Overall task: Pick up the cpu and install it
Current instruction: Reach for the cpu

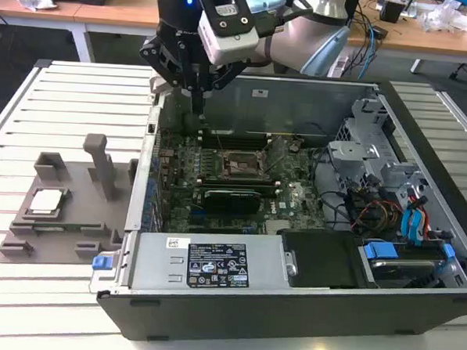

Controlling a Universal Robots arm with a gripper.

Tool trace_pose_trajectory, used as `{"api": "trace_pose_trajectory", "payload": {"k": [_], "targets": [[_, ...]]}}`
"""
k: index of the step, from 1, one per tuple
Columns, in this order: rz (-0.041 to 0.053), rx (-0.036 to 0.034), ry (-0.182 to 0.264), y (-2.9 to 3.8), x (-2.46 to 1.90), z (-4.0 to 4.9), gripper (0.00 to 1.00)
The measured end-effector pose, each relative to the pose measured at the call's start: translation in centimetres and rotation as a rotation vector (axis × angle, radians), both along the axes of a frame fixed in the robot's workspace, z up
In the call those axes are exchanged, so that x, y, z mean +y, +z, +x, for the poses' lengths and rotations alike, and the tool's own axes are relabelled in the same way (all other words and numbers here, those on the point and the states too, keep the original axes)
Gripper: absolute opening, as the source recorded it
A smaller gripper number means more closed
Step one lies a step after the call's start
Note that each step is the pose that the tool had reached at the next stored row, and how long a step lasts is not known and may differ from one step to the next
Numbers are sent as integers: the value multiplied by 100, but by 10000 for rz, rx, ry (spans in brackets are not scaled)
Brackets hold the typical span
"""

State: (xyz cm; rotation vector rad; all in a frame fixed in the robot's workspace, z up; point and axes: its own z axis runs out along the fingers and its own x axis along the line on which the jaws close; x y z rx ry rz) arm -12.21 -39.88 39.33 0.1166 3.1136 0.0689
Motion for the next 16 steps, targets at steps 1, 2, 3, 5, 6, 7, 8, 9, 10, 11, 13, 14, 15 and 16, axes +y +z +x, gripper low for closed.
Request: {"api": "trace_pose_trajectory", "payload": {"k": [1, 2, 3, 5, 6, 7, 8, 9, 10, 11, 13, 14, 15, 16], "targets": [[-1, 1, -1, 0, 0, -67, 11], [-1, 1, 1, 0, 0, -137, 11], [-1, 1, 1, 0, 0, -184, 11], [0, 0, -1, 0, 0, -238, 11], [0, 0, -1, 0, 0, -253, 11], [-1, 1, 1, 0, 0, -296, 11], [-1, 1, 1, 0, 0, -328, 11], [0, 1, -1, 0, 0, -375, 11], [0, 1, 0, 0, 0, -427, 11], [0, 0, 0, 0, 0, -464, 11], [0, 0, -1, 0, 0, -560, 11], [-1, 0, -1, 0, 0, -589, 11], [0, 1, 0, 0, 0, -614, 11], [0, 0, 0, 0, 0, -656, 11]]}}
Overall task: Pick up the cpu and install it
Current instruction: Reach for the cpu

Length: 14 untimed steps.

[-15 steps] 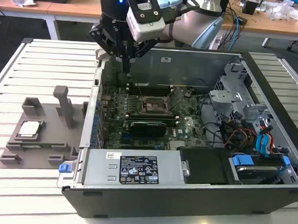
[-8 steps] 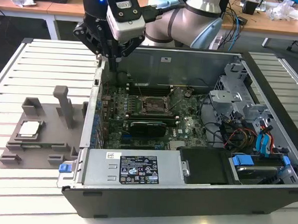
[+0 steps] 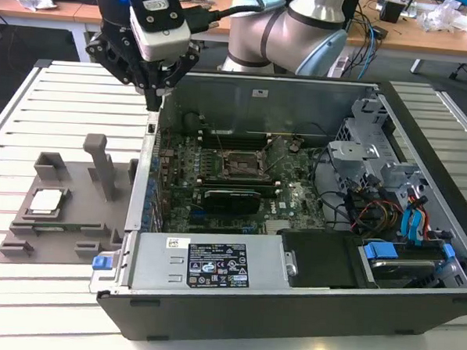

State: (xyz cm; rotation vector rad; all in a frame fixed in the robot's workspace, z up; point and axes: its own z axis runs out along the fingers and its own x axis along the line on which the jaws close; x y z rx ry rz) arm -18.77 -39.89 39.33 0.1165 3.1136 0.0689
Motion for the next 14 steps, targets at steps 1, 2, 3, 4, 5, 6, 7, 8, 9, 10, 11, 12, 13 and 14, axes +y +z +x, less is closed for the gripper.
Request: {"api": "trace_pose_trajectory", "payload": {"k": [1, 2, 3, 4, 5, 6, 7, 8, 9, 10, 11, 12, 13, 14], "targets": [[0, 0, 0, 0, 0, -56, 11], [0, 1, -1, 0, 0, -125, 11], [-1, 1, 0, 0, 0, -170, 11], [1, -1, 0, -1, 0, -201, 11], [0, 0, -1, 0, 0, -252, 11], [0, 0, -1, 0, 0, -272, 11], [0, 0, -1, -1, 0, -292, 11], [0, 1, -1, 0, 0, -323, 11], [0, 1, 0, 0, 0, -359, 11], [-1, 0, 0, 0, 0, -396, 11], [0, 0, 0, -1, 0, -431, 11], [-1, 0, -1, -1, 0, -467, 11], [0, 0, -1, -1, 0, -497, 11], [0, 0, -2, -1, 0, -518, 11]]}}
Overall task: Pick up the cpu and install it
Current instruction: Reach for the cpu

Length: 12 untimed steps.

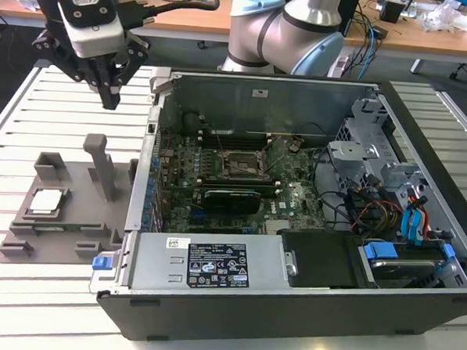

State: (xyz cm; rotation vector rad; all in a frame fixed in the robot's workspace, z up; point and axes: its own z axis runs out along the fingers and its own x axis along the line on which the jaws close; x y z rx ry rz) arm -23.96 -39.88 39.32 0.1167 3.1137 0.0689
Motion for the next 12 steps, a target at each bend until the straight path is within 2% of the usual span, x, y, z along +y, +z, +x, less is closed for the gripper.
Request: {"api": "trace_pose_trajectory", "payload": {"k": [8, 12], "targets": [[0, 0, 2, -2, 0, -301, 11], [0, 0, 1, -2, 0, -371, 11]]}}
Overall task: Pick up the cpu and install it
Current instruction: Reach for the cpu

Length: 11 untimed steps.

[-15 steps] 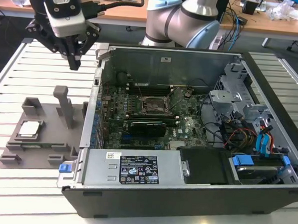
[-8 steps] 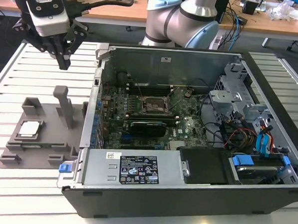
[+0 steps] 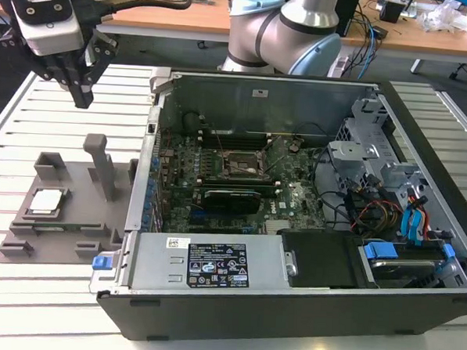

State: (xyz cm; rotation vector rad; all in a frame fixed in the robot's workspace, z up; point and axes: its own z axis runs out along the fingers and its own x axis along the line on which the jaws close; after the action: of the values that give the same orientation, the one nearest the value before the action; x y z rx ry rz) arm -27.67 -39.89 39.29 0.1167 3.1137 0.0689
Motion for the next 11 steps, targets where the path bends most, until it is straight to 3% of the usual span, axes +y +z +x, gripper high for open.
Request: {"api": "trace_pose_trajectory", "payload": {"k": [11], "targets": [[0, 0, 0, -4, 0, -270, 11]]}}
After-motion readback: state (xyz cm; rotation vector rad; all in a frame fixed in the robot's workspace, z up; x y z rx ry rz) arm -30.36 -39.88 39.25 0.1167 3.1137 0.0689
